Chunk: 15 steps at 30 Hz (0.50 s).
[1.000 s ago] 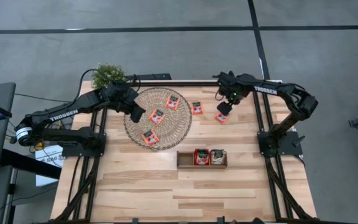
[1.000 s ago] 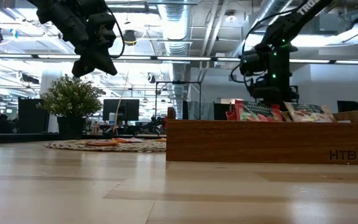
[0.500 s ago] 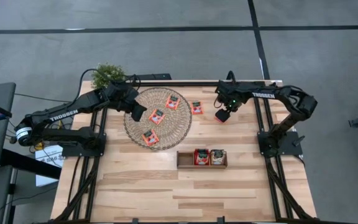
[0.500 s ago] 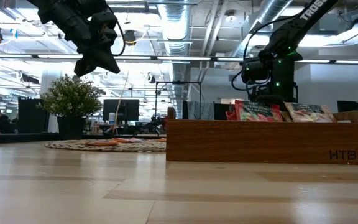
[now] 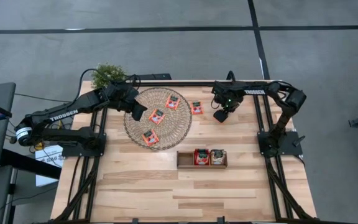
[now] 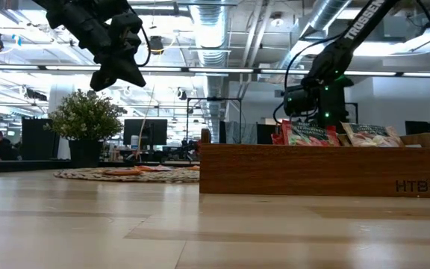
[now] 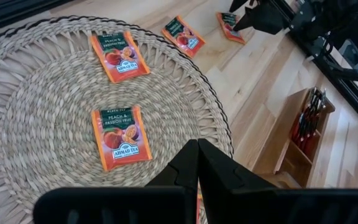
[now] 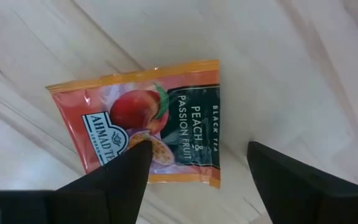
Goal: Pick & Place Tea
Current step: Put the orange tea bag into the left slot of the wooden organizer
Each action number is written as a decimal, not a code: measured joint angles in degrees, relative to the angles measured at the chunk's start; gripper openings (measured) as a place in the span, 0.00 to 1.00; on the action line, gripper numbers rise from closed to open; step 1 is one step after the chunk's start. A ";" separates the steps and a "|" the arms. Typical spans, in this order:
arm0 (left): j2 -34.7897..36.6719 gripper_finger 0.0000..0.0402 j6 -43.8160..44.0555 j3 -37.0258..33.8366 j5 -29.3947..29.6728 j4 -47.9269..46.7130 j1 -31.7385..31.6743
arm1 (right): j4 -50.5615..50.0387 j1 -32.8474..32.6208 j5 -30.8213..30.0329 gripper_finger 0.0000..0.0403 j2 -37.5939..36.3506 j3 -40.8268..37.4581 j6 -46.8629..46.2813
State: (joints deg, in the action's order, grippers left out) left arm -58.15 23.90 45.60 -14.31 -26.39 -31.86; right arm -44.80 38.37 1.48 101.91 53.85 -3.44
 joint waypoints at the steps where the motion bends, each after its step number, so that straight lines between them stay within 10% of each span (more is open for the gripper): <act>1: 0.00 0.00 0.00 0.00 0.00 0.00 0.00 | -0.19 0.00 0.08 0.64 -0.13 0.12 0.05; 15: 0.00 0.00 -0.33 0.00 0.02 0.00 0.00 | -1.25 0.04 0.70 0.23 -2.08 0.37 0.50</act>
State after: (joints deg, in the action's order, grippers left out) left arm -58.15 23.57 45.60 -14.29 -26.39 -31.86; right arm -46.05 38.41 2.18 99.83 54.22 -2.94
